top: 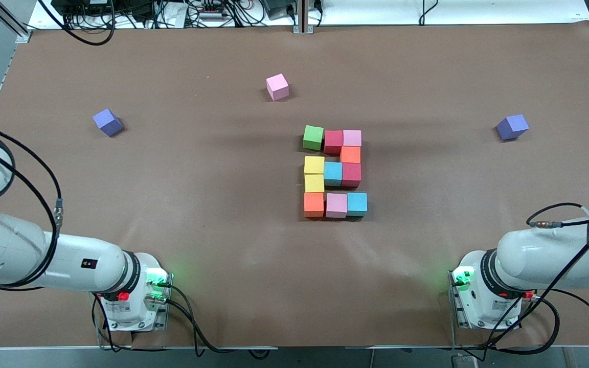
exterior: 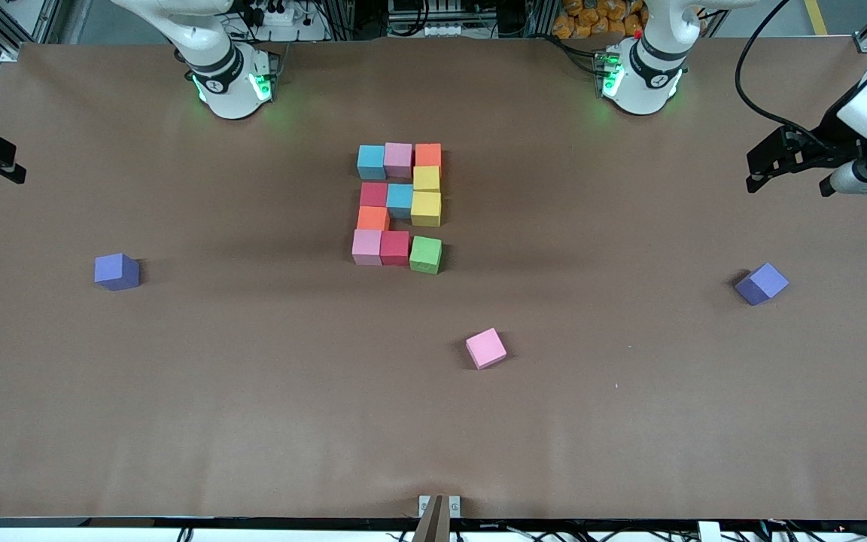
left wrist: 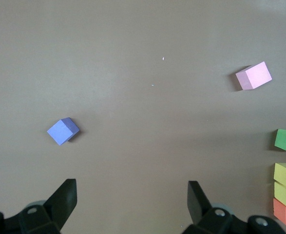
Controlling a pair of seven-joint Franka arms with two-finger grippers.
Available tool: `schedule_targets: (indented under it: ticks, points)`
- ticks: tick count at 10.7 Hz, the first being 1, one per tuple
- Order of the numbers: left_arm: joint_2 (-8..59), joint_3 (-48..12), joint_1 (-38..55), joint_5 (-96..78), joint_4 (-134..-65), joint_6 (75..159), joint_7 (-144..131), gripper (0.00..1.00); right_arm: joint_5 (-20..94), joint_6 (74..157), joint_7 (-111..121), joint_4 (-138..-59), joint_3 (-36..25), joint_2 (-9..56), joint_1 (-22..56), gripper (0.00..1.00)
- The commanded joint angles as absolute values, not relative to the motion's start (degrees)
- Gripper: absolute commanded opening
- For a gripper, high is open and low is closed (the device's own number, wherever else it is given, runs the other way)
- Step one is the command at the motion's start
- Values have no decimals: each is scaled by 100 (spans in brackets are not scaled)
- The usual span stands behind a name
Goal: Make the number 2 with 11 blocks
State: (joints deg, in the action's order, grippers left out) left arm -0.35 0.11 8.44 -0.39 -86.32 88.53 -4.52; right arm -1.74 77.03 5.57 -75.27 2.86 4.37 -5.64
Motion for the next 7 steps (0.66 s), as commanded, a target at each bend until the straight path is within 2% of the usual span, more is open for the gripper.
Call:
schedule_targets:
  ticks: [1, 7]
  points:
    - [-123, 97, 941, -185, -8701, 8728, -484, 100, -290, 7585, 571, -7506, 299, 378, -545, 100]
    - [-70, 88, 949, -123, -8684, 8728, -492, 100, -264, 7532, 554, -7471, 290, 334, -554, 100]
